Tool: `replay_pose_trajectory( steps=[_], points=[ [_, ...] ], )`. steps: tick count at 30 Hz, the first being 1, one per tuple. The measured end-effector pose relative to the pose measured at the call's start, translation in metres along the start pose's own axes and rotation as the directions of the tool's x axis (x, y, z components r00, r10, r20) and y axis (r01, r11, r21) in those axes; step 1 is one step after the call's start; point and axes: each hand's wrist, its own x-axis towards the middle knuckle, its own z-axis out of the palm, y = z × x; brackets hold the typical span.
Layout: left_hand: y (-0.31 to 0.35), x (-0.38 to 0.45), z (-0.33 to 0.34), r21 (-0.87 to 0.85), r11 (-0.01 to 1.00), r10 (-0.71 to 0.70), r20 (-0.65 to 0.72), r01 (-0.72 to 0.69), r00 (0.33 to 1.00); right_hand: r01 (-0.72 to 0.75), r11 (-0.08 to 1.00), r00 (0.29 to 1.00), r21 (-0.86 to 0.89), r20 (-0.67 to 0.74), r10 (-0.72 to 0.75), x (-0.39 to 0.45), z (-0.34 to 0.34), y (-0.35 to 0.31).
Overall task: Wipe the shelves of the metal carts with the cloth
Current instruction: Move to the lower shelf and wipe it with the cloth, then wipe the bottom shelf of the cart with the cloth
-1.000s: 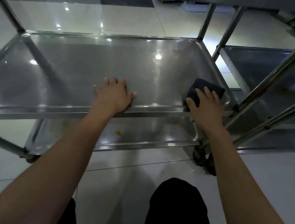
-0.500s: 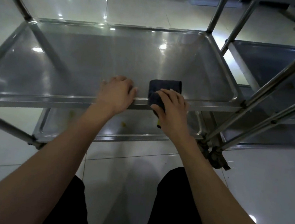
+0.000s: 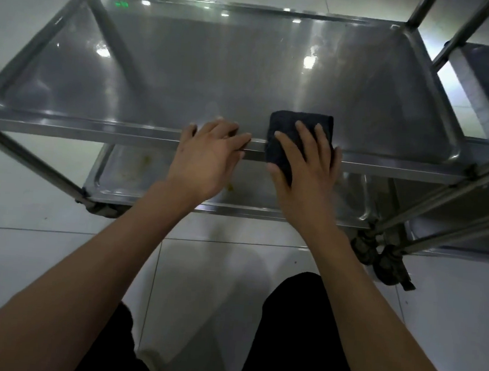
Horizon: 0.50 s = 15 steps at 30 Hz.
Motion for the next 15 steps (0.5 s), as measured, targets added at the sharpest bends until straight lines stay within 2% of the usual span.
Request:
replay_pose_trajectory(
  steps=[4, 10, 15],
  points=[
    [-0.005, 0.002, 0.002, 0.011, 0.999, 0.052, -0.033, -0.052, 0.998, 0.024, 0.999, 1.000, -0.049, 0.007, -0.024, 0.004, 0.003, 0.007],
    [-0.026, -0.009, 0.009, 0.058, 0.984, 0.169, -0.066, -0.166, 0.983, 0.046, 0.995, 0.994, -0.086, -0.100, -0.055, 0.008, 0.013, -0.010],
    [-0.068, -0.037, 0.007, 0.130, 0.938, 0.338, -0.142, -0.321, 0.930, 0.077, 0.995, 0.982, -0.064, -0.168, -0.087, -0.003, 0.029, -0.046]
  ],
)
